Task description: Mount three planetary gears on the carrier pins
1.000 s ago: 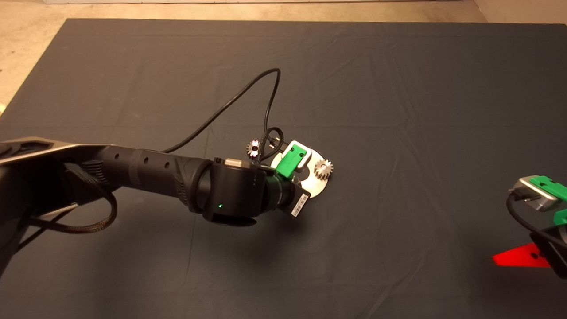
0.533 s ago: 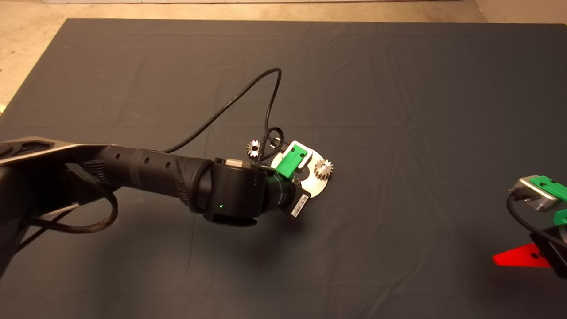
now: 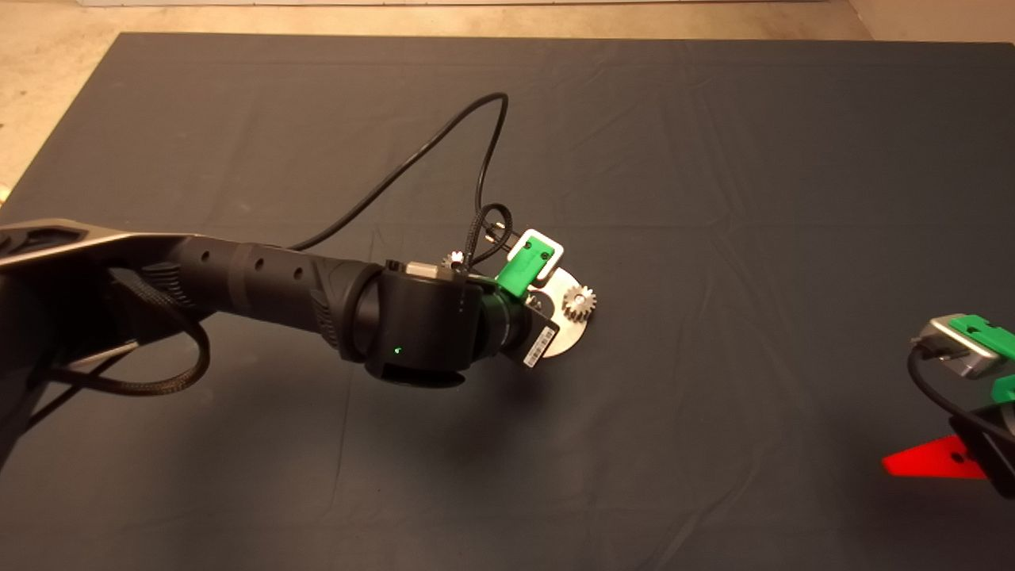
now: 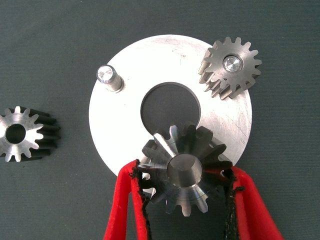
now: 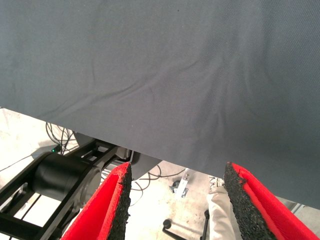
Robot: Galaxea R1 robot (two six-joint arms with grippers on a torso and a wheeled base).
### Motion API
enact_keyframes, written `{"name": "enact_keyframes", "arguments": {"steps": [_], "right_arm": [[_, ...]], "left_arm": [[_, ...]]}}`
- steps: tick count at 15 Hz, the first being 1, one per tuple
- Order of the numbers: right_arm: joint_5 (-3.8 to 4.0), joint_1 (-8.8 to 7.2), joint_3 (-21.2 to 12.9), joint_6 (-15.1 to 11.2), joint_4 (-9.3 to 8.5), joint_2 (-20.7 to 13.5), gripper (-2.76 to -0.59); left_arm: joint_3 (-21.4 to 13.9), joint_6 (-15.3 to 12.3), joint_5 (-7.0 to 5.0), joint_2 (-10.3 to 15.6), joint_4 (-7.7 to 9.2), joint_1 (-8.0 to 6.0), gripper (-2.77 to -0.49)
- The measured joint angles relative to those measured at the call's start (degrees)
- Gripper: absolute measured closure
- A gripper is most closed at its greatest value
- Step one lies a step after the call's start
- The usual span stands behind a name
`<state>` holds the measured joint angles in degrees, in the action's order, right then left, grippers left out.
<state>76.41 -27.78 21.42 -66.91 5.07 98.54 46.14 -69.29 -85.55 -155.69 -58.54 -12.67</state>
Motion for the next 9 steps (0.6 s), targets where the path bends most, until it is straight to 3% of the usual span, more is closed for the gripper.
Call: {"name": "enact_keyframes", "arguments": {"steps": [4, 7, 9], "right_arm": [[0.00, 0.00, 0.0, 0.0, 0.00, 0.0, -1.34], [0.02, 0.00, 0.0, 0.0, 0.00, 0.0, -1.34], [0.00, 0.00, 0.0, 0.0, 0.00, 0.0, -1.34]], "left_arm": [[0.0, 0.1, -0.02, 0.0, 0.45, 0.09, -0.55], [0.0, 2.7, -0.06, -0.2, 4.70, 0.08, -0.55], [0.1, 3.7, -0.02, -0.4, 6.50, 0.07, -0.55]]}}
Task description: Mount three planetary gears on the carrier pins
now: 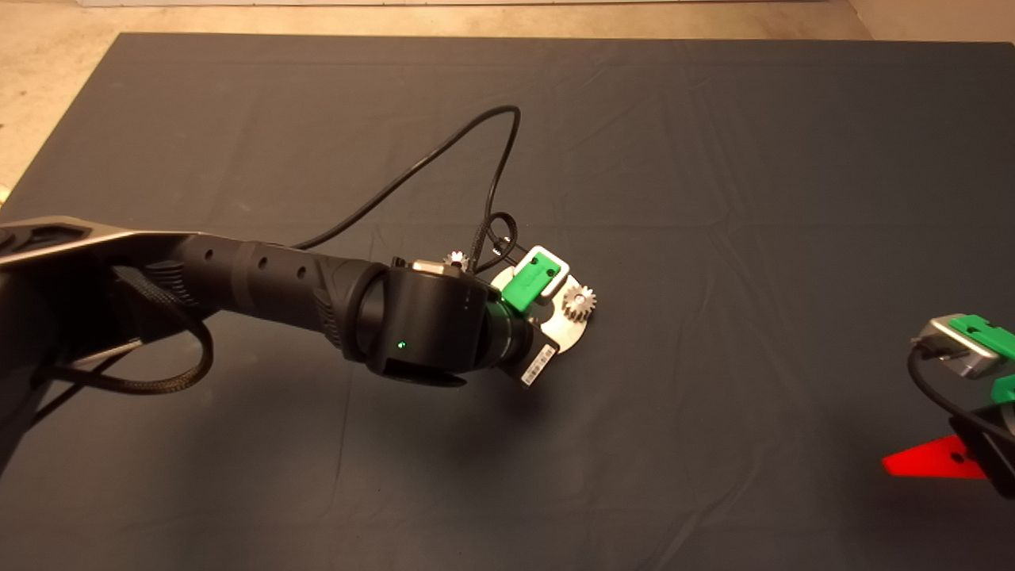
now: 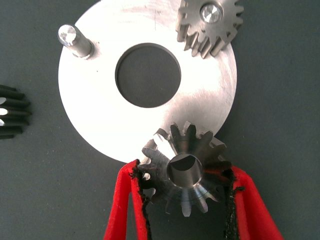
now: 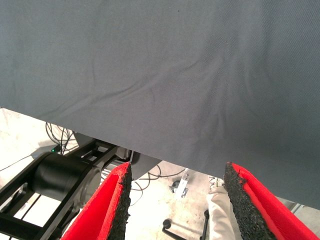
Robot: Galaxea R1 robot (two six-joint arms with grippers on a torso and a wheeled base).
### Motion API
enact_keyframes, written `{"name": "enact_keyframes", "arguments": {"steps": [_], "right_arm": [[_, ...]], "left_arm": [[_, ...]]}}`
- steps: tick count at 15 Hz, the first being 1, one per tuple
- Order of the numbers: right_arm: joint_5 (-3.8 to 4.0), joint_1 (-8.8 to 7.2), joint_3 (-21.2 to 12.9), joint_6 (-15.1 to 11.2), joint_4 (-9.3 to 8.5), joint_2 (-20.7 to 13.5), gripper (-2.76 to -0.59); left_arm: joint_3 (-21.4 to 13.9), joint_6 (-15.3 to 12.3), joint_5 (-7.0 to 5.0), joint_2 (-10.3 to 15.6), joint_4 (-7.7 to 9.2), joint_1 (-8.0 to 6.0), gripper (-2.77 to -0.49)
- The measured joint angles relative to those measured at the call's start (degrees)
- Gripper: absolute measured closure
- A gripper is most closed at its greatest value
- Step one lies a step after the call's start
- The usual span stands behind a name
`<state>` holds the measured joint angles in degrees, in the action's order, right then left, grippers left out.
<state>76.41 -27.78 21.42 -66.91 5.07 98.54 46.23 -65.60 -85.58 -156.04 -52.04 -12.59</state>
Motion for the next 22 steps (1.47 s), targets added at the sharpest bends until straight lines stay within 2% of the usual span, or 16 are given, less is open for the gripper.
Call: {"name": "enact_keyframes", "arguments": {"steps": [3, 7, 22], "right_arm": [[0.00, 0.00, 0.0, 0.0, 0.00, 0.0, -1.34], [0.02, 0.00, 0.0, 0.0, 0.00, 0.0, -1.34], [0.00, 0.00, 0.1, 0.0, 0.00, 0.0, -1.34]], "left_arm": [[0.5, 0.5, -0.02, 0.0, 0.80, 0.00, -0.56], [2.9, 3.1, -0.04, 0.0, 1.17, 0.00, -0.55], [3.0, 3.2, 0.29, -0.3, 1.23, 0.00, -0.55]]}}
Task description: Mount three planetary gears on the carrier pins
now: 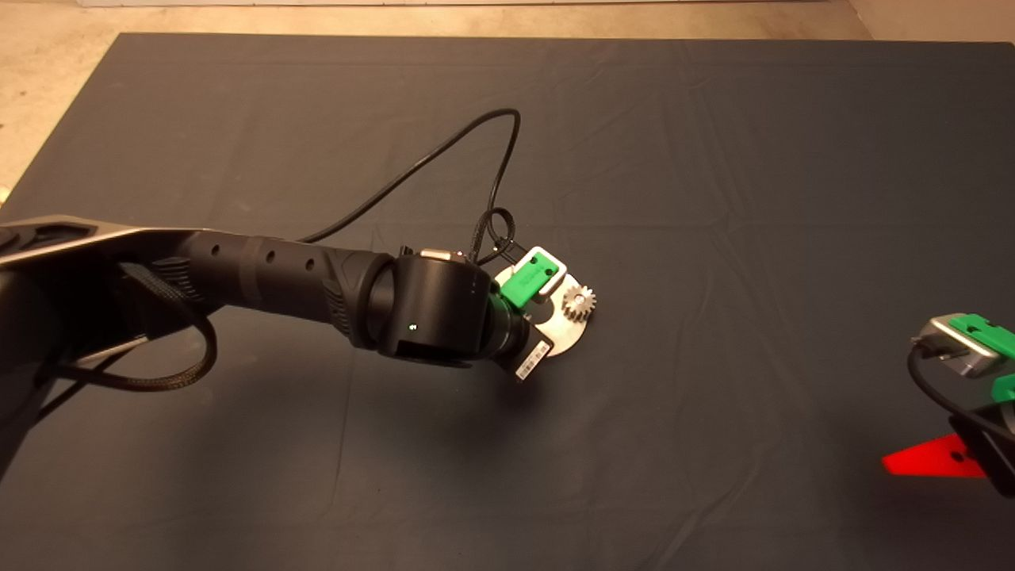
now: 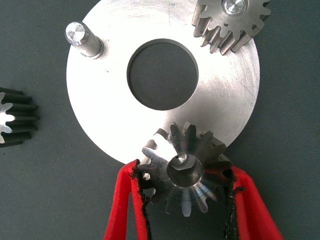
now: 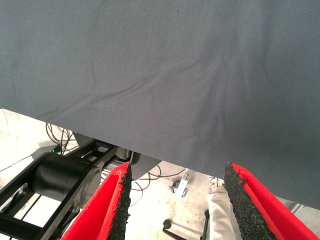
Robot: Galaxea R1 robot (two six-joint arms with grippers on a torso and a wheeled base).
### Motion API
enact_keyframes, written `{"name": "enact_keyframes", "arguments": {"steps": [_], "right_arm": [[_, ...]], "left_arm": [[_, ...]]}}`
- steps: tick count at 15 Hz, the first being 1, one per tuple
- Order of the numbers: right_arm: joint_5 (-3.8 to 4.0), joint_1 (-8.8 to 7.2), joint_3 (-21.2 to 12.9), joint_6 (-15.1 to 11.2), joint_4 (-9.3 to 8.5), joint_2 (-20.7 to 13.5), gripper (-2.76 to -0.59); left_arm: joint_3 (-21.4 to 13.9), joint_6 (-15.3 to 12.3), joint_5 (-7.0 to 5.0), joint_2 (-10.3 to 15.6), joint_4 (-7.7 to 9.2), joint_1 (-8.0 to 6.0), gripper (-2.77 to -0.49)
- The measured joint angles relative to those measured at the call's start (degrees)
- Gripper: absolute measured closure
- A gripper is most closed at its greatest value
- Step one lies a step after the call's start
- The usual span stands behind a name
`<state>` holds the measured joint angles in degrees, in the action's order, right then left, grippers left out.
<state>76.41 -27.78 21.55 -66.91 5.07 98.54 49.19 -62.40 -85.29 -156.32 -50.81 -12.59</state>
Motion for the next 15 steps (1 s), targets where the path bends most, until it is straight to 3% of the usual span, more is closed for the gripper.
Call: {"name": "enact_keyframes", "arguments": {"steps": [15], "right_arm": [[0.00, 0.00, 0.0, 0.0, 0.00, 0.0, -1.34]], "left_arm": [[0.4, 0.0, 0.32, 0.0, -0.01, 0.02, -0.55]]}}
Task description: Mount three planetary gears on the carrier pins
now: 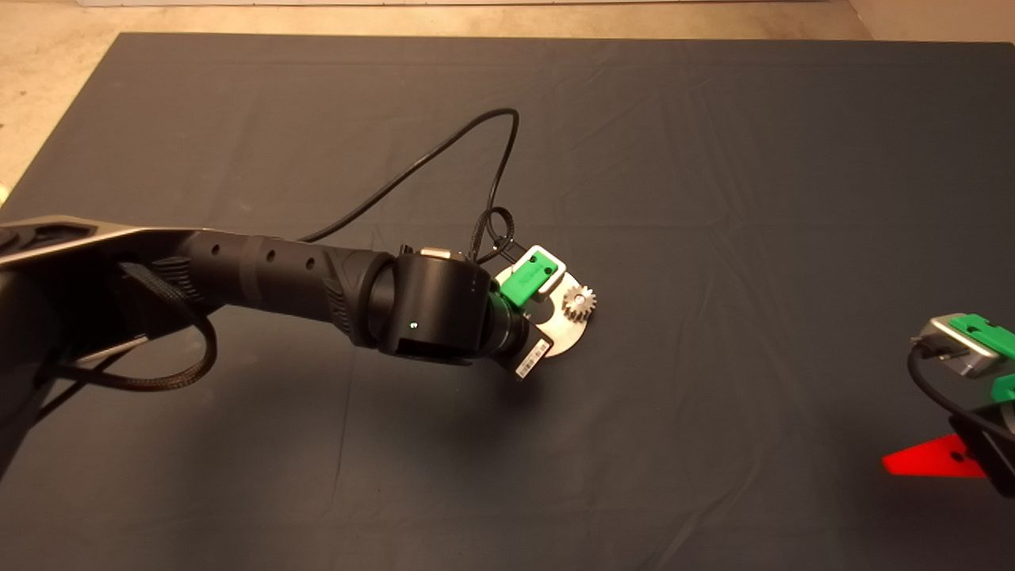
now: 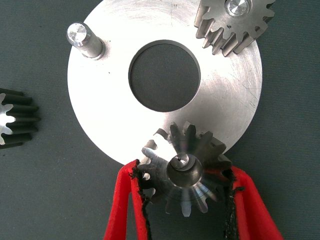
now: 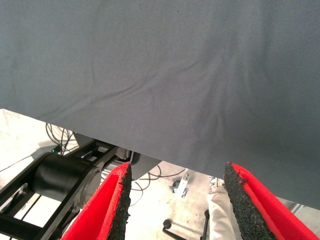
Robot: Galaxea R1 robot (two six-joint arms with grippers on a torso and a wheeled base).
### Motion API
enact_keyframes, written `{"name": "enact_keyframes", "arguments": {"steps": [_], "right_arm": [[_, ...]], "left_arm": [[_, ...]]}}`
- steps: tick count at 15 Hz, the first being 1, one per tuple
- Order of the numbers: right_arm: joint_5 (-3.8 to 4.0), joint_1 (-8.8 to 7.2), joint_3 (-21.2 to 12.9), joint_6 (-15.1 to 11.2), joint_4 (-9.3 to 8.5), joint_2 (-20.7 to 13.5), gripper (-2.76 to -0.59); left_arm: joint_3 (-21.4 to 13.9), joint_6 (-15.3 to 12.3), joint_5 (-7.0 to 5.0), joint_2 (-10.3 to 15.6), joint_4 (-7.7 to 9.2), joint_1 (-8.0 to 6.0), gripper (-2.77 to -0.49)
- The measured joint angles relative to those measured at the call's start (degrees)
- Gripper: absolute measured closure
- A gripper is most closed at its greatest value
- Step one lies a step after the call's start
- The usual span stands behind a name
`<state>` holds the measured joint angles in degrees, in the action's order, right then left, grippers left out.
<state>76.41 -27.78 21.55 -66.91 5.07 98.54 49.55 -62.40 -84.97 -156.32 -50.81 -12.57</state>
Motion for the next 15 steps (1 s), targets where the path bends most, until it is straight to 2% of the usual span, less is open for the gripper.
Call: {"name": "enact_keyframes", "arguments": {"steps": [7, 12, 15], "right_arm": [[0.00, 0.00, 0.0, 0.0, 0.00, 0.0, -1.34], [0.00, 0.00, 0.0, 0.0, 0.00, 0.0, -1.34], [-0.53, 0.00, 0.0, 0.0, 0.00, 0.0, -1.34]], "left_arm": [[0.1, 0.0, 0.35, 0.0, -0.01, 0.01, -0.55], [0.1, 0.0, 1.07, 0.0, -0.01, 0.01, -0.55], [0.2, -0.1, 1.84, -0.2, 0.01, 0.04, -0.55]]}}
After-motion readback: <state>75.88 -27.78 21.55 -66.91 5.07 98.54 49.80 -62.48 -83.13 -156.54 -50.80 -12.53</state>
